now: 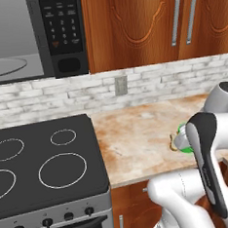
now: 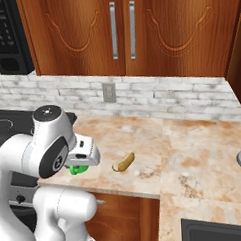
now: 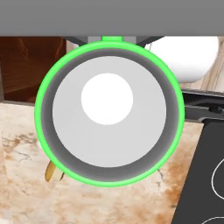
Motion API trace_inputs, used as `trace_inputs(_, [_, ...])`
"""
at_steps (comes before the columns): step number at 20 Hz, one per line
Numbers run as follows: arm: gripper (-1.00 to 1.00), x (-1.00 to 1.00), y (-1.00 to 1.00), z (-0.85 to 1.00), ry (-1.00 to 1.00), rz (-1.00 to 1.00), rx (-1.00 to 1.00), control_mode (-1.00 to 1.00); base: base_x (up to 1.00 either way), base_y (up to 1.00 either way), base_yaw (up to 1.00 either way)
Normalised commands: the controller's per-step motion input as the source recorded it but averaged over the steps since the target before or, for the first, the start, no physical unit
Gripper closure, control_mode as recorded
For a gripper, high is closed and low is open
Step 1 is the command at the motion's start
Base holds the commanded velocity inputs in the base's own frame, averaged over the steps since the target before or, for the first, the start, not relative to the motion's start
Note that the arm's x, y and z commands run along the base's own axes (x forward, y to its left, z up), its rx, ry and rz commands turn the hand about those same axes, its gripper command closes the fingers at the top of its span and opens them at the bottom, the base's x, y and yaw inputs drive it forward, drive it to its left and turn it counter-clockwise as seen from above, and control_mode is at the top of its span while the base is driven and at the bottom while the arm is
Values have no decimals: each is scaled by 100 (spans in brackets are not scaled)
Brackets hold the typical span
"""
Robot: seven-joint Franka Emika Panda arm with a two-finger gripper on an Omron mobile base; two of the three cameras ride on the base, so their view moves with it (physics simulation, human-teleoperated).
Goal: Pick the mug from the counter and place it inside the microwave. Then close the microwave.
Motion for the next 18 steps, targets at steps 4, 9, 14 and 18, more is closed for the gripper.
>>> trace_inputs(4, [100, 0, 13, 0, 0, -1, 0, -100, 0, 0, 0])
trace_inputs(9, [100, 0, 3, 0, 0, -1, 0, -100, 0, 0, 0])
trace_inputs(14, [100, 0, 0, 0, 0, 0, 0, -100, 0, 0, 0])
trace_inputs(18, [100, 0, 0, 0, 0, 0, 0, -100, 0, 0, 0])
